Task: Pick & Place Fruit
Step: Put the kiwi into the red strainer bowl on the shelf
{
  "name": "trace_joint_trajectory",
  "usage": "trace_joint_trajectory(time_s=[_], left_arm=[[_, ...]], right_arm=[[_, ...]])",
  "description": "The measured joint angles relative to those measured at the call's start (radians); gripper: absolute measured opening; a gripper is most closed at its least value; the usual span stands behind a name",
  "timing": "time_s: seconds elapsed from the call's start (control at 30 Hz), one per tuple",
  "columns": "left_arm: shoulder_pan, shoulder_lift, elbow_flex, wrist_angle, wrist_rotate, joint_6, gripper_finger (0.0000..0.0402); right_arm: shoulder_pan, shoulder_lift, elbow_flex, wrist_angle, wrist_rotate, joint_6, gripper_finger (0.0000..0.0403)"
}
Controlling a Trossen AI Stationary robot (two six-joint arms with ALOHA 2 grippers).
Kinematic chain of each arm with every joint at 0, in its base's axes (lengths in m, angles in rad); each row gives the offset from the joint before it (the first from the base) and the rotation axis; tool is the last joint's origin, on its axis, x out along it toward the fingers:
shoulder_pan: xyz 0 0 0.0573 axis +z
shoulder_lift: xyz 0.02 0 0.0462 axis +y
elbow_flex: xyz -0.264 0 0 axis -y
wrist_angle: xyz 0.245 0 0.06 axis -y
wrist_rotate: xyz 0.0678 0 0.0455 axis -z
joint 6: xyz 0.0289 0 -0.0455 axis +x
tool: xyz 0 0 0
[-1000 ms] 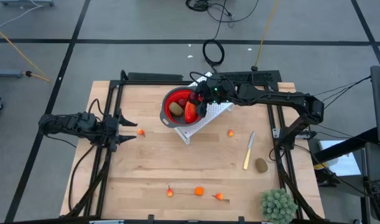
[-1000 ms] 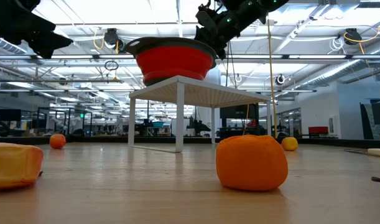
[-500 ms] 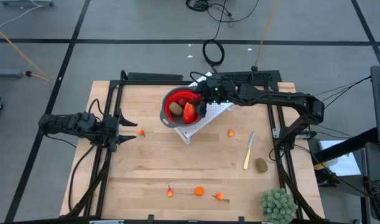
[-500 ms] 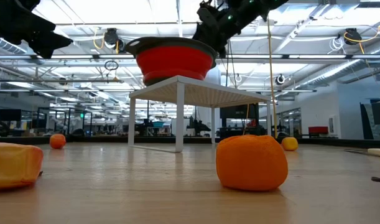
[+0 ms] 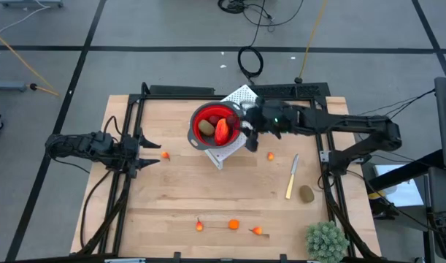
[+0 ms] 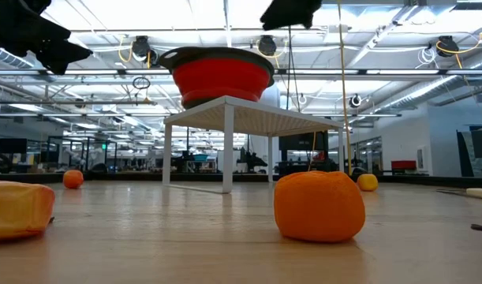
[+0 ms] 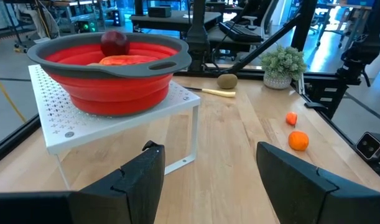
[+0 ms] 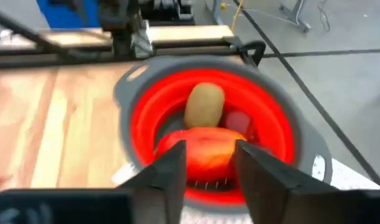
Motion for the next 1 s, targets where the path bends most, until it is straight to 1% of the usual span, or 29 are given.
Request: trace_joint_trajectory(time_s=[0.1,0.27,0.33,0.5,0.63,0.83,1.0], left_arm=[[0.0,0.0,0.0,0.0,0.0,-0.001,0.0253],[0.0,0.0,0.0,0.0,0.0,-0.008,0.0253],[0.0,0.0,0.0,0.0,0.0,-0.006,0.0253],[0.0,0.0,0.0,0.0,0.002,-0.004,0.0253],[0.0,0.0,0.0,0.0,0.011,-0.006,0.0253],[0.0,0.0,0.0,-0.001,0.011,-0.003,0.0253],[0.0,0.0,0.0,0.0,0.011,0.0,0.0253]], right_arm=[[0.062,-0.029,0.0,-0.077,0.048,0.028,0.0082],[0.152,-0.057,0.0,-0.171,0.053,0.124,0.0021],[0.19,-0.068,0.0,-0.192,0.054,0.153,0.0006],[0.283,-0.07,0.0,-0.287,0.053,0.252,0.0008],[0.353,-0.071,0.0,-0.39,0.053,0.352,0.0002],[0.443,-0.07,0.0,-0.529,0.053,0.561,0.0002],[0.489,-0.07,0.0,-0.655,0.047,0.77,0.0002]])
